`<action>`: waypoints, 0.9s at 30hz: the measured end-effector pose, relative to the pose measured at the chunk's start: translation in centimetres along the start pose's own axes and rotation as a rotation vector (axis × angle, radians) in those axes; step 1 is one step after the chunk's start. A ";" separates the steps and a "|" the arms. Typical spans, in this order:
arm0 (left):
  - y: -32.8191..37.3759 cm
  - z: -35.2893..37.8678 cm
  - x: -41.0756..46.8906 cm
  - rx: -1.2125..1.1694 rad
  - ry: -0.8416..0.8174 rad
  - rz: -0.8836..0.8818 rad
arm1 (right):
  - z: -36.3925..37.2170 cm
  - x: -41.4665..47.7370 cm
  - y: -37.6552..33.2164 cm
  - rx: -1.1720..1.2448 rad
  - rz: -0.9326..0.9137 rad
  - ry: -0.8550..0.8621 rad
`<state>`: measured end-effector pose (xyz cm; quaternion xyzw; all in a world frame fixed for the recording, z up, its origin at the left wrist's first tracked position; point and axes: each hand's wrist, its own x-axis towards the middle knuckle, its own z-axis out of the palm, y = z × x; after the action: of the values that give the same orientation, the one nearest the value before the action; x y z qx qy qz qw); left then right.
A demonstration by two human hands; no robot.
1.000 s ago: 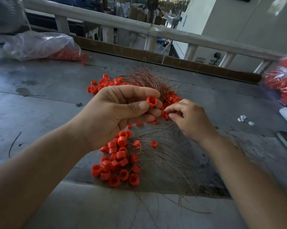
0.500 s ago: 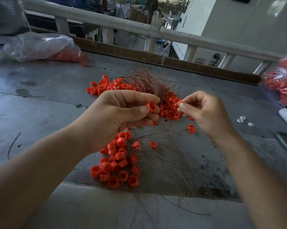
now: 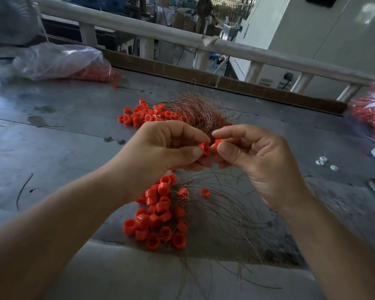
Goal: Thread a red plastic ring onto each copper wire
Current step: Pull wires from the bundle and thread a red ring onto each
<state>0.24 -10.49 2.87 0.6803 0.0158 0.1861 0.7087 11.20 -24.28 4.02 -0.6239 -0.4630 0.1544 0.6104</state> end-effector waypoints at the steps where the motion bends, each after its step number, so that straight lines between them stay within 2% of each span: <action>1: 0.0 0.0 0.0 0.003 -0.002 0.002 | 0.1 -0.1 0.0 -0.002 -0.014 0.002; 8: 0.0 0.0 -0.1 0.021 0.014 0.007 | 0.4 -0.2 0.3 0.009 0.004 0.006; 21: -0.1 0.1 0.0 0.061 0.035 -0.005 | 1.0 -0.5 0.1 -0.150 -0.120 0.040; 27: 0.2 0.0 0.1 0.079 0.036 -0.010 | 1.0 -0.5 0.1 -0.140 -0.127 0.035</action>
<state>0.24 -10.50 3.11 0.7040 0.0395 0.1940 0.6820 10.26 -24.04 3.54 -0.6370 -0.5005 0.0715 0.5819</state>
